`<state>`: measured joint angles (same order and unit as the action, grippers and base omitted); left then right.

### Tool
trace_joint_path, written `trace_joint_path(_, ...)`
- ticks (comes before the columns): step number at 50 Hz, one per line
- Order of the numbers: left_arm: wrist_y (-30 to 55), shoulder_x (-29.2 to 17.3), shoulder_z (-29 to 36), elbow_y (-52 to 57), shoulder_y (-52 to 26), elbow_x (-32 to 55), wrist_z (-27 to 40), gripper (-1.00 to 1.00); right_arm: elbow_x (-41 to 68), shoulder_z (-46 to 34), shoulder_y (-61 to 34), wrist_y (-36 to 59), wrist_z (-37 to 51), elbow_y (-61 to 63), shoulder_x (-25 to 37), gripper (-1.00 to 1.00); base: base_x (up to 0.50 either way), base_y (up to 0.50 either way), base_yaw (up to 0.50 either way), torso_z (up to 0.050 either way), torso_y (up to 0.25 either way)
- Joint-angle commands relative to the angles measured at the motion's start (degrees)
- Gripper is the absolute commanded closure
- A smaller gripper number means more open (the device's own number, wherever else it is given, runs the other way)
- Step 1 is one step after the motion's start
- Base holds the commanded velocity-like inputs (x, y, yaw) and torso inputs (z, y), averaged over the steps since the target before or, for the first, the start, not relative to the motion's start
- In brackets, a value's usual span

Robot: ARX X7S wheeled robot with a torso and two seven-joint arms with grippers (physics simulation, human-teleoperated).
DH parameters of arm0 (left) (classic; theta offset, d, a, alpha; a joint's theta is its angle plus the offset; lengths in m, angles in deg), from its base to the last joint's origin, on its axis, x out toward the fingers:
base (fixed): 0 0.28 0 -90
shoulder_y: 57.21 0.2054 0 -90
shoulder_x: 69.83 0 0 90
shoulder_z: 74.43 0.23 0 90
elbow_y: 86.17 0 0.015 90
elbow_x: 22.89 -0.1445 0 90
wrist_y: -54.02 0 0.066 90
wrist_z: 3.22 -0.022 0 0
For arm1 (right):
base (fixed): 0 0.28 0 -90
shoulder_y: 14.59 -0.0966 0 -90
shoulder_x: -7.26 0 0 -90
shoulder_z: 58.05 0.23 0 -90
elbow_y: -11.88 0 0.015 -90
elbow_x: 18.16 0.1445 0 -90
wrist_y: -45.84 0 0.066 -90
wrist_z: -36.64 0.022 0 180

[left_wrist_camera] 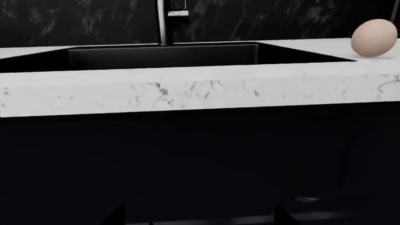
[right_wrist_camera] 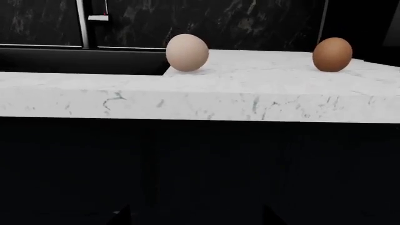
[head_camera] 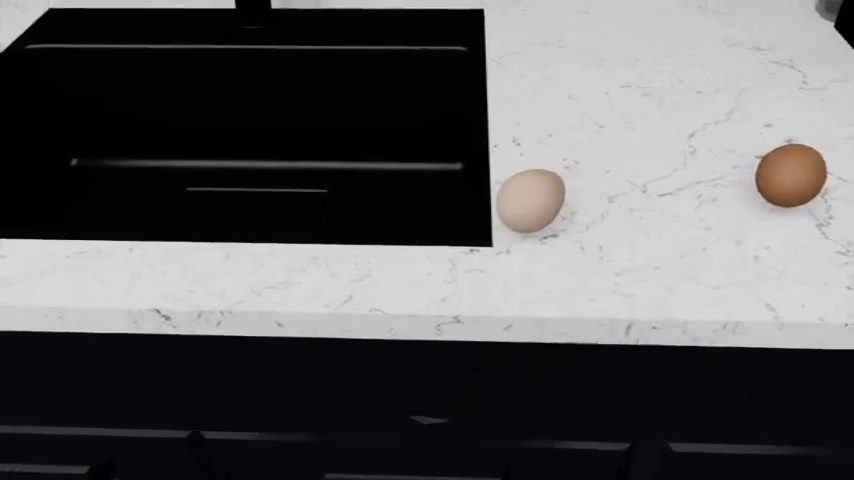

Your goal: Place the eggs and milk next to the bowl.

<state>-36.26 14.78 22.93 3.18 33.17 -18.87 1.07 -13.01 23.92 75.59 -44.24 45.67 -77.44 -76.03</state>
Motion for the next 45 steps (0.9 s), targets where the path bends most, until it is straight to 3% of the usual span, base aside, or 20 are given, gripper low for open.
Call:
trace_joint_path(1, 1.5, 0.7, -1.0, 0.7, -0.5, 1.3, -0.9, -1.0, 0.5, 0.2, -0.2, -0.4, -0.9, -0.3, 0.0, -1.0, 0.0, 0.0, 0.0, 0.05, 0.0)
trace_joint_path(23, 1.4, -1.5, 0.9, 1.1, -3.6, 1.6, 0.1, -1.0, 0.2, -1.2, -2.7, 2.8, 0.1, 1.5, 2.1, -1.0, 0.0, 0.0, 0.0, 0.05, 0.0)
trace_joint_path(28, 6.9, -1.3, 0.1, 2.6, -6.8, 5.7, -0.9, -1.0, -0.2, -1.1, -5.3, 5.2, 0.2, 2.3, 3.2, -1.0, 0.0, 0.0, 0.0, 0.05, 0.0)
trace_joint_path(45, 19.2, -3.1, -1.0, 8.6, -21.7, 10.2, -0.9, -1.0, 0.8, 0.6, -14.9, 16.0, -0.6, 10.4, 7.5, -1.0, 0.0, 0.0, 0.0, 0.0, 0.0)
